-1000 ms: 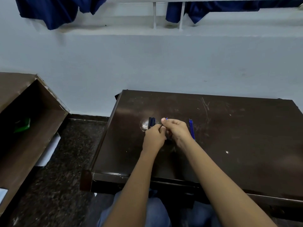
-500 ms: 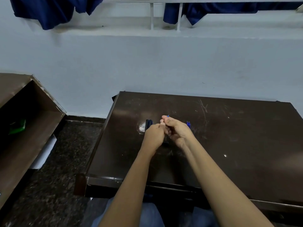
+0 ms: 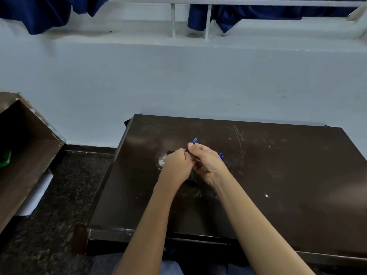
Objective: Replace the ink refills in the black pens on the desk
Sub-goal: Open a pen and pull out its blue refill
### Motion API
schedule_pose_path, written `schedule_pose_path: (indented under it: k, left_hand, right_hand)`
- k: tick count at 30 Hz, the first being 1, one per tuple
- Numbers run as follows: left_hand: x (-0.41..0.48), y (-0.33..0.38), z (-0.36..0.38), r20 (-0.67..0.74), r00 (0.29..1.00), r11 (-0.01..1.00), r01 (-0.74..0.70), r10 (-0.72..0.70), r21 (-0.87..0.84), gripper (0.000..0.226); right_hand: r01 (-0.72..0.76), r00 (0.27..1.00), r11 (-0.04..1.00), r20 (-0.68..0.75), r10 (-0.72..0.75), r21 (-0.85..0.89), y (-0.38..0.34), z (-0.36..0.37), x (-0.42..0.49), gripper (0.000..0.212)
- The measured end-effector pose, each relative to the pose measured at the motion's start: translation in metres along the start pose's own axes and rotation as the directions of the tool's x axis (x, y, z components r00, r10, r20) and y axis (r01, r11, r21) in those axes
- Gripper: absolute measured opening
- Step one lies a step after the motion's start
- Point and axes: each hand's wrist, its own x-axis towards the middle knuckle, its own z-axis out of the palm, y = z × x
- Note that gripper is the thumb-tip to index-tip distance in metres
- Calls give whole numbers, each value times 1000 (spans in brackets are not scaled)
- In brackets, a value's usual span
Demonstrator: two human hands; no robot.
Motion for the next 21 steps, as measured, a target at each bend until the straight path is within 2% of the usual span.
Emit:
schedule_pose_path:
  k: [4,6,10,12,16,19,21]
  left_hand:
    - [7,-10,1,-8,998,988,-56,57,142,30]
    - [8,-13,0,-33,995,984,-84,90,158,29]
    - [7,-16,1,1,990,986,-140,141,89,28]
    - [6,-15,2,1,991,989,-137,137,50,25]
    - [6,-11,4,-57,991,993,-118,117,-6,17]
    - [5,-8,5,-61,989,991,-133,131,-20,19]
    - [3,-8,6,-49,989,990,-141,139,-24,18]
  right_hand:
    - [-20,999,999,-46,21,35,-4,2,6,23]
    - [-18,999,998,-42,20,62,-4,5,7,18]
    - [-6,992,1000,-123,6,3,0,6,7,14]
    - [-7,986,1000,-166,12,30,0,5,8,14]
    - [-7,993,993,-115,21,117,-6,5,9,18]
    - [12,996,998,-85,-6,63,-6,3,8,8]
    - [14,992,1000,-124,-11,27,-4,0,8,5]
